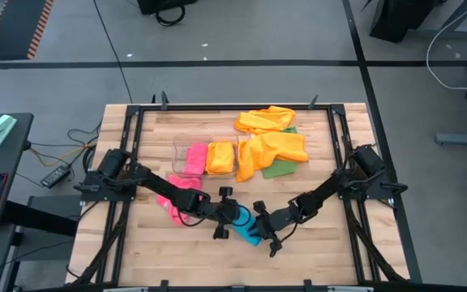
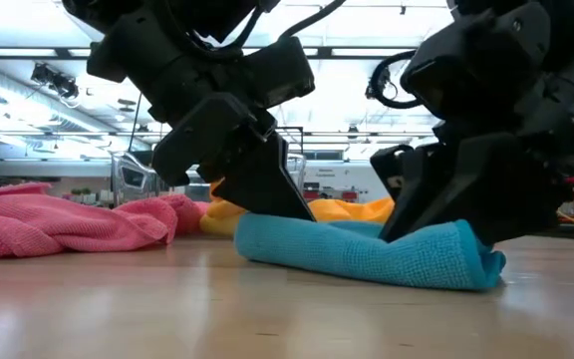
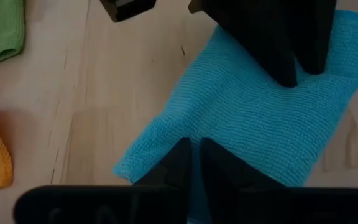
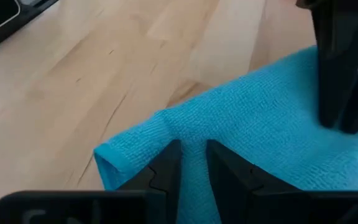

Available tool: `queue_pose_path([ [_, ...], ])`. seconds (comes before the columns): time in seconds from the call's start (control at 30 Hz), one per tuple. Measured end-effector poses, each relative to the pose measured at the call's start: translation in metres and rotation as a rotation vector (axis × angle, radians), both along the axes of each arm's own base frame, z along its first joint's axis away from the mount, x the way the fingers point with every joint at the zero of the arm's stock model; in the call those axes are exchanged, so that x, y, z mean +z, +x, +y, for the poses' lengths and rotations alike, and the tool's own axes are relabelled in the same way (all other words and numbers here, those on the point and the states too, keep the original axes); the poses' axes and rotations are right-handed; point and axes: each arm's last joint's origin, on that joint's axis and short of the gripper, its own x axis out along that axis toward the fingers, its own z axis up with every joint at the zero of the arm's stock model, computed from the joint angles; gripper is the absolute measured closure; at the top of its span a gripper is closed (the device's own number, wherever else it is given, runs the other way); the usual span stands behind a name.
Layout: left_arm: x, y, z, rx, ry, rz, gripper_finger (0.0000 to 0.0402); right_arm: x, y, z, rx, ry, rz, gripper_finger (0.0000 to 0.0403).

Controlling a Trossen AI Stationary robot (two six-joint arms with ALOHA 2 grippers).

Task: Fold microfiber towels
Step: Put the folded blue microfiber cloth into the transparent bin

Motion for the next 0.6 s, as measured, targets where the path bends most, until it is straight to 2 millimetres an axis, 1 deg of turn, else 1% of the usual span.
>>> queue_pose_path([
  [0.1, 0.0, 0.0, 0.0, -0.001, 0.0, -0.001, 0.0363, -0.005, 0.0, 0.0, -0.003, 0.008, 0.016, 0.0313],
  [0.17, 0.0, 0.0, 0.0, -0.001, 0.0, -0.001, 0.0362, -0.002, -0.001, 0.0, -0.007, 0.011, 0.027, 0.0313],
  [0.33, 0.0, 0.0, -0.002, -0.011, 0.003, -0.004, 0.0363, 0.019, -0.01, 0.001, 0.029, -0.011, 0.031, 0.0313],
  [0.47, 0.0, -0.001, -0.004, -0.026, 0.017, 0.0, 0.0367, 0.042, -0.015, 0.013, 0.095, -0.034, -0.08, 0.0313],
  [0.6, 0.0, -0.001, -0.004, -0.024, 0.015, 0.0, 0.0364, 0.042, -0.018, 0.025, 0.154, -0.053, -0.13, 0.0301],
])
